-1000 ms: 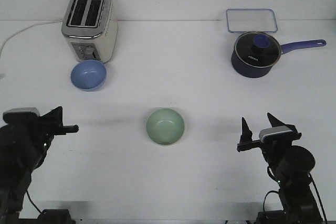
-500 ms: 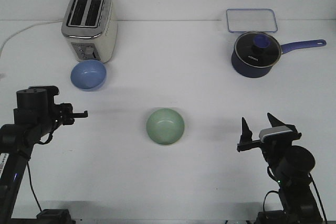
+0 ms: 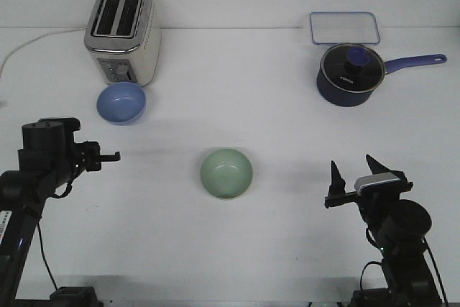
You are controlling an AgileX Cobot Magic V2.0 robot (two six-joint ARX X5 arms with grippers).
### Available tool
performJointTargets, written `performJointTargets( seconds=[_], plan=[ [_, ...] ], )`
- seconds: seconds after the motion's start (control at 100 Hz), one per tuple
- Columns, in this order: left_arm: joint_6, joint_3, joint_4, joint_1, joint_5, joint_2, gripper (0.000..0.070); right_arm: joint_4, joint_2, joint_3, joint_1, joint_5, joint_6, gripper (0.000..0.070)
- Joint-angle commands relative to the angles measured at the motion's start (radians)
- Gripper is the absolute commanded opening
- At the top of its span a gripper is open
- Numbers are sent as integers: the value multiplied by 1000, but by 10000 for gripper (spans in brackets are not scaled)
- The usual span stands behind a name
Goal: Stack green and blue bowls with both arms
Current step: 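Reach the left gripper forward toward the light blue bowl, then grasp the blue bowl's rim with the left gripper and lift it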
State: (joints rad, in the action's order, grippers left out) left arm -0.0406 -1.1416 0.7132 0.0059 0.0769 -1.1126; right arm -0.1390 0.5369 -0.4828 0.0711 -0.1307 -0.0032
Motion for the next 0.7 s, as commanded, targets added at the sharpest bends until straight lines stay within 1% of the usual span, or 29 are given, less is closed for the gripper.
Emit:
performJointTargets(
  seconds=[0.0,0.03,0.06,0.09,0.11,0.29,0.36,0.4,0.53,0.69],
  plan=[
    [3,-17,0,0,2,-6,237,12,0,0,2,1,7,549],
    [3,-17,0,0,2,-6,302,12,0,0,2,1,7,549],
    [3,-17,0,0,2,-6,352,12,0,0,2,1,7,549],
    [3,-17,-1,0,2,-6,388,12,0,0,2,1,7,549],
    [3,-17,-2,0,2,-6,399,12,0,0,2,2,7,548],
    [-6,-21,-11,0,2,-8,401,12,0,0,2,2,7,548],
    [-19,-38,-12,0,2,-21,434,12,0,0,2,2,7,549],
    [-21,-55,-12,0,2,-35,435,12,0,0,2,2,7,548],
    [-21,-153,2,3,2,-129,435,12,0,0,2,1,7,548],
    [-15,-342,51,8,1,-314,435,12,0,0,2,1,7,548]
  ],
)
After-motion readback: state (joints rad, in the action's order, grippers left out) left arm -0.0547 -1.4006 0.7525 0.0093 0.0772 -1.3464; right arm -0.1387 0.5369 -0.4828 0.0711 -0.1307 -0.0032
